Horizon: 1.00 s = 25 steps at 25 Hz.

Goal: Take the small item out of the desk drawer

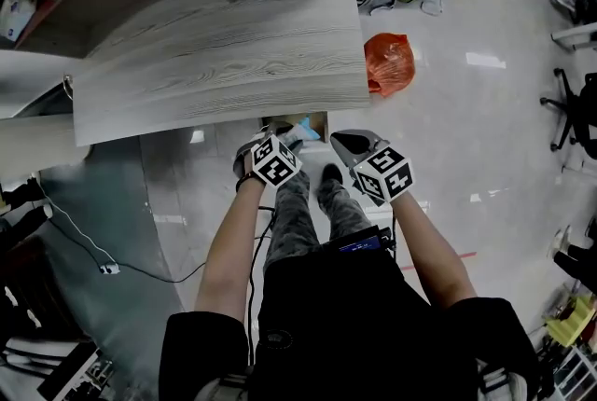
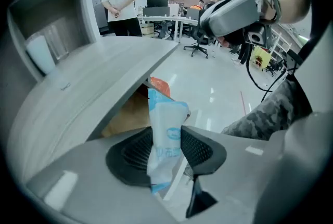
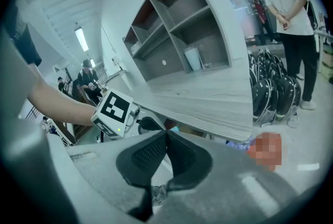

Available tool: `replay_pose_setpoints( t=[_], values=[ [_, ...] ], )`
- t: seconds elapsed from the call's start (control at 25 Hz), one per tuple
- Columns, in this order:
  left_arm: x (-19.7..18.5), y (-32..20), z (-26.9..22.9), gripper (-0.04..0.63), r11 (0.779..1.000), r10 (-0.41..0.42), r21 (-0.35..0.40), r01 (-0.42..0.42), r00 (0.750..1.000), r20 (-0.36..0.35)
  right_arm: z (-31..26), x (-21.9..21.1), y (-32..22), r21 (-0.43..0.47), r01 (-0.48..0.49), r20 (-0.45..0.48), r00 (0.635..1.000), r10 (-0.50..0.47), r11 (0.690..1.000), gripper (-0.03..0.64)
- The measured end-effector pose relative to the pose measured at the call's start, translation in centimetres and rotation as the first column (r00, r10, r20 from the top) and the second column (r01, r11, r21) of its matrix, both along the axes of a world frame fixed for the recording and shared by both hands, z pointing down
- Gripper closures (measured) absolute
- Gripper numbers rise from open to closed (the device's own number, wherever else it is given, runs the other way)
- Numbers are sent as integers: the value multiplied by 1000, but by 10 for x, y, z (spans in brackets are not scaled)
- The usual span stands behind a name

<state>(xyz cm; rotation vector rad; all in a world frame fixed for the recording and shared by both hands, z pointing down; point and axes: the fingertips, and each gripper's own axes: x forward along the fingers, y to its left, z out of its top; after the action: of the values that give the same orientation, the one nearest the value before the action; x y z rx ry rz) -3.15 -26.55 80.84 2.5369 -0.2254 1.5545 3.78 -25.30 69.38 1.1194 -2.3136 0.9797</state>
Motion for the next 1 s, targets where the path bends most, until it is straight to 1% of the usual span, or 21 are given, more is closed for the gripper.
replay_pose_setpoints(
  t=[0.12, 0.28, 0.48, 0.56, 0.72, 1.0],
  values=[
    [-4, -2, -17, 423, 999, -52, 0, 52, 998, -42, -8, -2, -3, 4, 0, 0, 1000, 0, 1000, 618],
    [-12, -2, -39, 423, 993, -116, -19, 115, 989, -91, -22, -6, -7, 15, 3, -3, 1000, -3, 1000, 618],
    [-16, -3, -71, 424, 979, -203, -40, 199, 965, -167, -40, -6, -13, 35, 0, -11, 1000, 1, 999, 618],
    [-17, -6, -87, 423, 968, -252, -60, 245, 945, -209, -47, -5, -16, 45, -1, -13, 1000, 2, 999, 618],
    [-17, -14, -120, 423, 935, -354, -122, 332, 885, -301, -59, -2, -23, 62, -22, -16, 1000, 23, 998, 618],
    [-26, -30, -158, 423, 898, -438, -148, 414, 808, -395, -75, 3, -31, 76, -50, -22, 998, 52, 996, 618]
  ],
)
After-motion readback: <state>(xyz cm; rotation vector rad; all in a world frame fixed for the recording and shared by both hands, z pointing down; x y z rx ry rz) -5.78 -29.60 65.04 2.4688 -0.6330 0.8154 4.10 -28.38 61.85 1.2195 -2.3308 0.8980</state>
